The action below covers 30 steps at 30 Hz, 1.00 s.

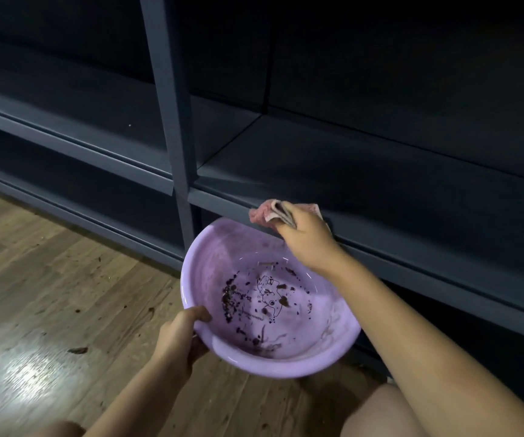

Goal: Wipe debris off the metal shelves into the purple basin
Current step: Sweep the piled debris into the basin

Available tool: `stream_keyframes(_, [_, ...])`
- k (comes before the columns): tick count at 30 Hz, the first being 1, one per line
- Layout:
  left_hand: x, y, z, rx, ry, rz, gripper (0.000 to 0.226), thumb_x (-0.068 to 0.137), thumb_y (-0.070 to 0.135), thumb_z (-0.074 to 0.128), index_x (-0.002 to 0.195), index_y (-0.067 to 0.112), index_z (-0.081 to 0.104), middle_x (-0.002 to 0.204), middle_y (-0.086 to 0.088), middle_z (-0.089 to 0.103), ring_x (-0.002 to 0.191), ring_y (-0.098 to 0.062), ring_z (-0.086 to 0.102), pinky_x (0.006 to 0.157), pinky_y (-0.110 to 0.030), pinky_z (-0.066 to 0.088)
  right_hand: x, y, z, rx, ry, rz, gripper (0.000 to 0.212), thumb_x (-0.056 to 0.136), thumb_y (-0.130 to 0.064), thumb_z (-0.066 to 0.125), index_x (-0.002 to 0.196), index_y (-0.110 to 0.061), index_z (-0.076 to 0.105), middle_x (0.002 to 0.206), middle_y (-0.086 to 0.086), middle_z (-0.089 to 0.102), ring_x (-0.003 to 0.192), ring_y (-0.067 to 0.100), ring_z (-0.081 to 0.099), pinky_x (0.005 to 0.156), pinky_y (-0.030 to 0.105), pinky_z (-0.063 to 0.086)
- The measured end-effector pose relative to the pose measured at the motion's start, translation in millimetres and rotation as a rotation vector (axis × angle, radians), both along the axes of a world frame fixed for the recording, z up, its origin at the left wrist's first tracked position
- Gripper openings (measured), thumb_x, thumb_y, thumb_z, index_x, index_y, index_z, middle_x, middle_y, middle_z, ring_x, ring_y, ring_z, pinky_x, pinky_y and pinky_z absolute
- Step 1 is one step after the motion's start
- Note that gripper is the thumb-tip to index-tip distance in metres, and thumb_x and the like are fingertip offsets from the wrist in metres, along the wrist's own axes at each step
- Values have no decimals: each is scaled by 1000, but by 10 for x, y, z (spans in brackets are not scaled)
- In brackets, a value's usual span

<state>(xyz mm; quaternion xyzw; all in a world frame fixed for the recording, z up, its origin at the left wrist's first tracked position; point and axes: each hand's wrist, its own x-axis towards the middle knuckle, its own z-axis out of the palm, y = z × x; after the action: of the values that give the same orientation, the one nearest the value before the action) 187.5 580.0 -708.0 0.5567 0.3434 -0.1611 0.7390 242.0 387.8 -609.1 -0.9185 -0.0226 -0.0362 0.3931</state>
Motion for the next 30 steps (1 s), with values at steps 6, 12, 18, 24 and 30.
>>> stream_keyframes(6, [-21,-77,62,-8,-8,-18,15,79,-4,53,93,-5,59,71,-17,62,41,-21,61,36,-24,48,-247,65,-150,26,-50,88,24,96,-18,49,118,-22,58,110,2,66,100,24,60,90,41,47])
stream_keyframes(12, [-60,-156,116,10,-25,-27,8,79,-6,53,85,-4,58,61,-15,63,52,-27,60,38,-26,51,-308,-50,36,323,-102,33,19,95,-22,46,108,-23,60,104,-4,69,101,15,64,96,39,49])
stream_keyframes(18, [-72,-179,120,-3,-35,-51,9,79,-5,53,87,-4,58,71,-18,63,45,-23,62,39,-26,51,-123,-463,384,312,-236,-149,19,99,-18,45,114,-21,56,106,-3,65,103,18,62,98,38,47])
stream_keyframes(24, [-11,-184,126,-14,-68,-54,14,78,-6,53,91,-7,58,76,-21,64,57,-30,61,46,-31,55,-114,-404,11,-304,-107,-200,23,95,-15,46,118,-15,54,98,10,62,90,31,57,70,35,39])
stream_keyframes(30, [29,-206,109,-20,-68,-59,22,79,-3,53,99,-8,58,78,-21,64,58,-30,60,45,-31,54,-182,52,-164,-261,-225,-130,25,95,-14,49,118,-16,56,112,1,62,102,21,54,71,25,28])
